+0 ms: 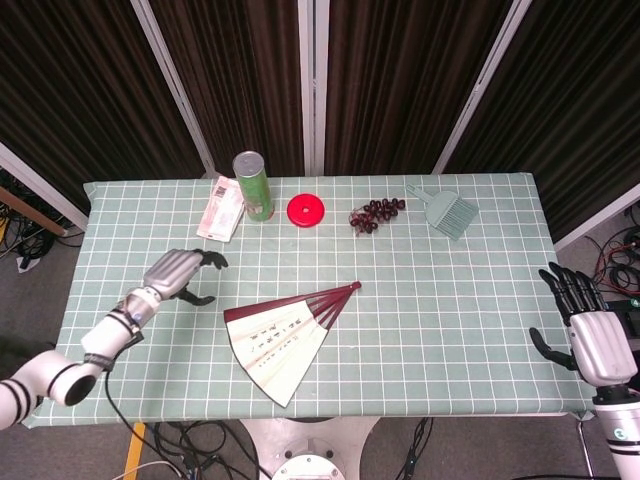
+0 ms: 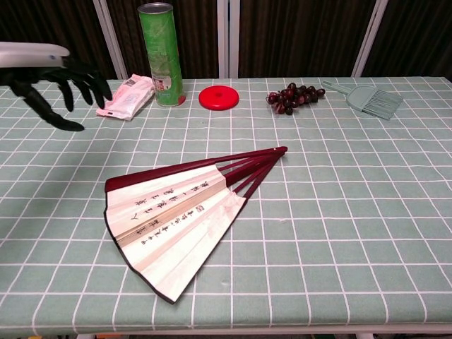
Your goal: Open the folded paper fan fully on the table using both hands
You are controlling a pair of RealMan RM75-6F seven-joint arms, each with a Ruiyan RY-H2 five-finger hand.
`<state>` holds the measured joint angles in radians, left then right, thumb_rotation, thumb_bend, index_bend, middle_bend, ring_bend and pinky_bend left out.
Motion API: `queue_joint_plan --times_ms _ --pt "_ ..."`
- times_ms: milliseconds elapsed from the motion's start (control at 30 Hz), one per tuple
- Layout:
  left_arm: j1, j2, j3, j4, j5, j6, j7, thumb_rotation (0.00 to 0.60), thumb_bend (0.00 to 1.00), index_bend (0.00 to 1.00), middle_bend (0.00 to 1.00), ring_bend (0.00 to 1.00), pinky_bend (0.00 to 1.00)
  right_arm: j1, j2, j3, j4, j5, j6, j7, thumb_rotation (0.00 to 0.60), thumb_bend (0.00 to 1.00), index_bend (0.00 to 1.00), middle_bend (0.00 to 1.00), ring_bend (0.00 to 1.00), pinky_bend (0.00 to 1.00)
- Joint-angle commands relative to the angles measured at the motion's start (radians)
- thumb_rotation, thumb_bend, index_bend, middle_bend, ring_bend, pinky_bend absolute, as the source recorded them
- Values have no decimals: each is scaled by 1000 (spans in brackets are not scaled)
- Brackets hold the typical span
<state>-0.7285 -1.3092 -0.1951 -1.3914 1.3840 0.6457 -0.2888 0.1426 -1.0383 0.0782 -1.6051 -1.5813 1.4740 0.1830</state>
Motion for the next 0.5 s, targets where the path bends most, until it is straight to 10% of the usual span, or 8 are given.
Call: queue_joint_plan --times_ms 33,500 --pt "-99 -102 -21 94 -89 -108 35 600 239 304 337 331 446 0 1 0 0 6 -4 -2 600 266 0 0 0 0" --pt "-260 -288 -21 206 -298 -198 193 600 239 300 357 363 483 -3 -5 -3 19 40 -22 7 600 266 0 0 0 0"
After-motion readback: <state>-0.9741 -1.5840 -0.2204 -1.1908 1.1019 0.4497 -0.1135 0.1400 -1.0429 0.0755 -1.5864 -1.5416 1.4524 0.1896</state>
